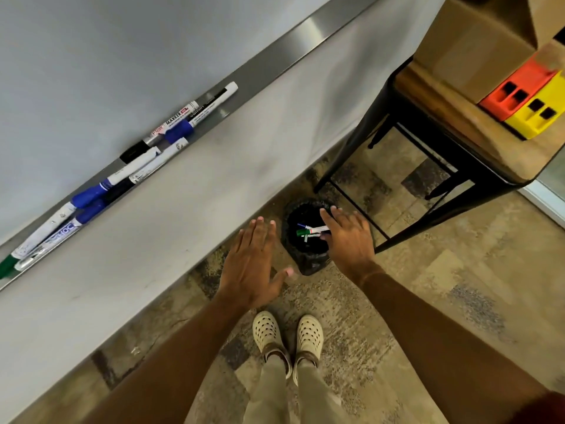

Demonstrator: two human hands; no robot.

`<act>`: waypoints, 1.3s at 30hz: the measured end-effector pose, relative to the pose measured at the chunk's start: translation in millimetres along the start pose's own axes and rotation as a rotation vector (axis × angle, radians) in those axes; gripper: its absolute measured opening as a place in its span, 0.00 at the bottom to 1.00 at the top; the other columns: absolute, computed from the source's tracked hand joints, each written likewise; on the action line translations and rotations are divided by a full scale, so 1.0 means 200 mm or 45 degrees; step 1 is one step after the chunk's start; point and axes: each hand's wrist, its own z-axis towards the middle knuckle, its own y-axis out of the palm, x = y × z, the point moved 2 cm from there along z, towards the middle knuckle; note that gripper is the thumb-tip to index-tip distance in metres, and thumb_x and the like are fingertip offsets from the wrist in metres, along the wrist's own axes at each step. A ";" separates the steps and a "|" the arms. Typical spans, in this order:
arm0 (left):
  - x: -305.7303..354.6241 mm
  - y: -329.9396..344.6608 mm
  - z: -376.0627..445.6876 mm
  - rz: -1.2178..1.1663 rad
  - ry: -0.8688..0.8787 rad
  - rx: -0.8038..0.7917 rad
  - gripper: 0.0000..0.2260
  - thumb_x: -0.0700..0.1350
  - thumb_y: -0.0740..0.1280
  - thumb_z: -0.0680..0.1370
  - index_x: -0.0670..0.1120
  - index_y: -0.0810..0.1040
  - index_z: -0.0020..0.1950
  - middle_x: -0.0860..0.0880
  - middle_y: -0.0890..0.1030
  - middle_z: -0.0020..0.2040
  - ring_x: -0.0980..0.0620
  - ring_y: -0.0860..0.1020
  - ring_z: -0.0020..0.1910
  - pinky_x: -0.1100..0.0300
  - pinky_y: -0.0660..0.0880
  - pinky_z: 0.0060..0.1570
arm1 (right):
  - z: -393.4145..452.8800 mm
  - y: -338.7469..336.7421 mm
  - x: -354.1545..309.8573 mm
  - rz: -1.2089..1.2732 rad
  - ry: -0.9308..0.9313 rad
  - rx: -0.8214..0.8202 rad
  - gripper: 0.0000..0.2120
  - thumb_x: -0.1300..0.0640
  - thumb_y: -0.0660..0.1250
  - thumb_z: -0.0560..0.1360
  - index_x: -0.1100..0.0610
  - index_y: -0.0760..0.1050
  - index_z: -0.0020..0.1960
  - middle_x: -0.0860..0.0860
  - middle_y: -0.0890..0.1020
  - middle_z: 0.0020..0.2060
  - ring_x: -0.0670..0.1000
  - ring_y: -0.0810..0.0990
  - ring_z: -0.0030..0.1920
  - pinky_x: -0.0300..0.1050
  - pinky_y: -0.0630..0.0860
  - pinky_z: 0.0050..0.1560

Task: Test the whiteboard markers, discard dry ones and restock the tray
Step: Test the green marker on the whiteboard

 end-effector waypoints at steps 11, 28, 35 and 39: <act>-0.01 -0.10 0.04 -0.021 -0.077 0.011 0.43 0.70 0.52 0.73 0.46 0.43 0.78 0.41 0.47 0.77 0.44 0.47 0.76 0.47 0.51 0.74 | 0.02 -0.14 -0.04 0.066 -0.015 0.037 0.26 0.49 0.66 0.76 0.56 0.68 0.71 0.60 0.74 0.65 0.60 0.73 0.64 0.56 0.69 0.61; -0.21 -0.45 -0.39 -0.061 -0.426 0.264 0.40 0.68 0.51 0.75 0.47 0.40 0.77 0.43 0.43 0.78 0.47 0.41 0.76 0.51 0.41 0.74 | 0.05 -0.49 -0.70 0.169 -0.536 0.251 0.26 0.53 0.68 0.74 0.60 0.70 0.69 0.61 0.75 0.64 0.60 0.74 0.64 0.56 0.68 0.65; -0.49 -0.57 -0.66 -0.062 -0.667 0.363 0.40 0.68 0.51 0.75 0.47 0.40 0.77 0.45 0.42 0.78 0.47 0.42 0.76 0.53 0.41 0.73 | 0.09 -0.64 -1.23 0.275 -0.796 0.356 0.20 0.55 0.69 0.74 0.60 0.75 0.64 0.57 0.81 0.57 0.57 0.79 0.57 0.53 0.74 0.59; -0.67 -0.60 -0.82 -0.058 -0.752 0.400 0.40 0.67 0.52 0.74 0.44 0.47 0.78 0.42 0.48 0.78 0.45 0.48 0.76 0.52 0.43 0.72 | 0.12 -0.68 -1.55 0.294 -0.924 0.398 0.15 0.60 0.73 0.71 0.58 0.80 0.58 0.55 0.83 0.51 0.56 0.81 0.52 0.51 0.76 0.55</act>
